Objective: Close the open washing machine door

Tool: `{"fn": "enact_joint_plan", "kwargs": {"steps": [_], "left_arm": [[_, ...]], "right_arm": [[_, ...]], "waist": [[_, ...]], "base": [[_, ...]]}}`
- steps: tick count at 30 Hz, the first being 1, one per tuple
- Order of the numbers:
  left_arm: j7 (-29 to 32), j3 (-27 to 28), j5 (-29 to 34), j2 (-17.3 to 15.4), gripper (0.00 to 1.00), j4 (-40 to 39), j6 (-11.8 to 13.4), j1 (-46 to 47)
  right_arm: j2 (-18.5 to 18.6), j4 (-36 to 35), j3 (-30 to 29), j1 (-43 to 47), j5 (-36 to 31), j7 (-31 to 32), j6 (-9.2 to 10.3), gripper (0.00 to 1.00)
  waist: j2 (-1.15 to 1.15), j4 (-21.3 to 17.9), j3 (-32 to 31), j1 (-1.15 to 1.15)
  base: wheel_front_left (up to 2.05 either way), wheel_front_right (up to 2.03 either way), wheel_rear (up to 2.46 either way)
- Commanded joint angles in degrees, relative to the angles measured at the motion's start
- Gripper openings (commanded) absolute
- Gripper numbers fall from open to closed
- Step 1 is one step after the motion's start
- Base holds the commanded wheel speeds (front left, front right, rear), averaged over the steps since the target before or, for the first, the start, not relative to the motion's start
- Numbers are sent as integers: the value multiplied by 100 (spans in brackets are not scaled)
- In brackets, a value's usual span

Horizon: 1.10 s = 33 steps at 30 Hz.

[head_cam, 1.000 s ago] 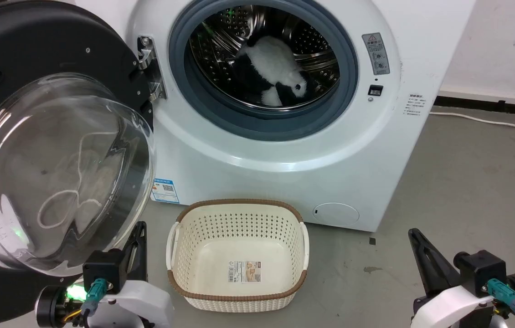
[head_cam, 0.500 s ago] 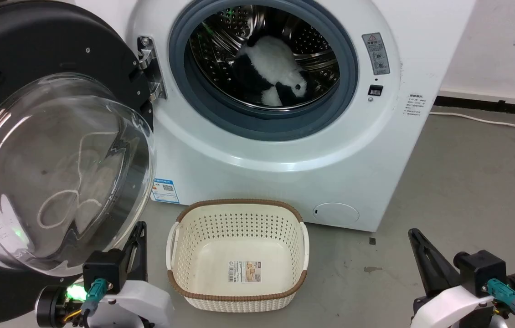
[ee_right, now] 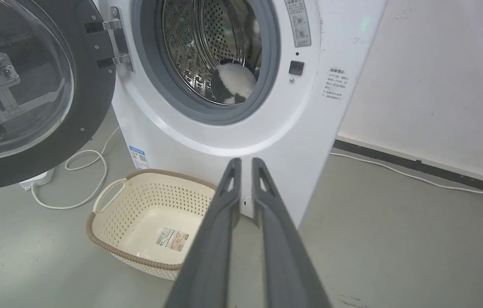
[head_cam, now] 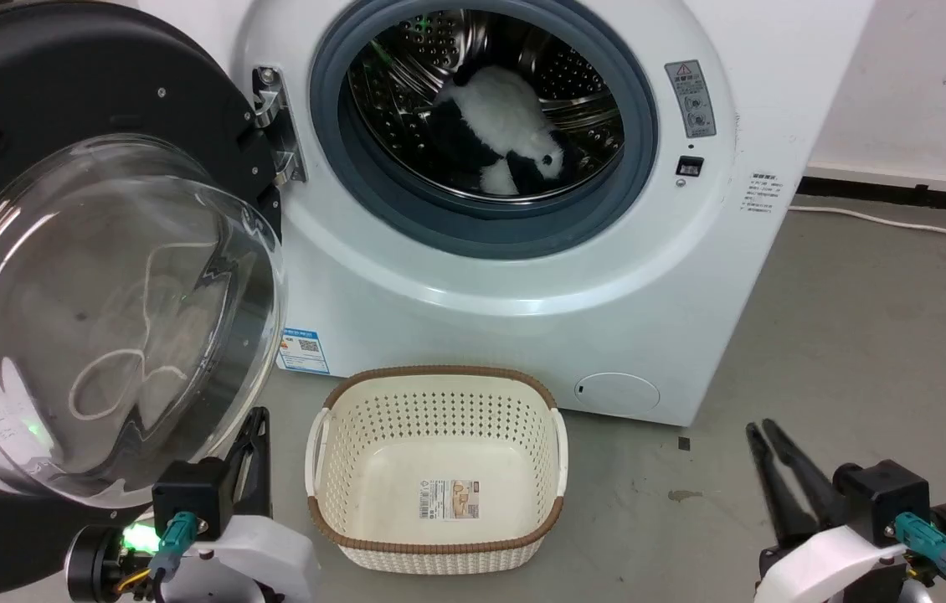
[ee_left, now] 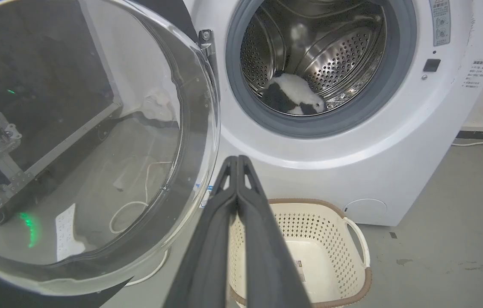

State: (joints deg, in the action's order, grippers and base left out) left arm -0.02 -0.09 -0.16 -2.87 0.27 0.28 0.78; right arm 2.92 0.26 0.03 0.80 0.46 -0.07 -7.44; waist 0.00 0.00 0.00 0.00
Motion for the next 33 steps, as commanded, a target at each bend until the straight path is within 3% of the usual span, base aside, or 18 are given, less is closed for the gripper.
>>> {"fn": "enact_joint_plan", "kwargs": {"steps": [1, 33], "left_arm": [[0, -1, 0, 0, 100, 3, 4, 0], [-327, -297, -424, -21, 100, 142, 42, -70]], "right_arm": [[0, 2, 1, 1, 1, 0, 0, 100], [-1, 118, 86, 223, 494, -373, -1, 100]], "waist": [[0, 0, 0, 0], [0, 21, 13, 0]], "base": [[0, 0, 0], [0, 0, 0]]}}
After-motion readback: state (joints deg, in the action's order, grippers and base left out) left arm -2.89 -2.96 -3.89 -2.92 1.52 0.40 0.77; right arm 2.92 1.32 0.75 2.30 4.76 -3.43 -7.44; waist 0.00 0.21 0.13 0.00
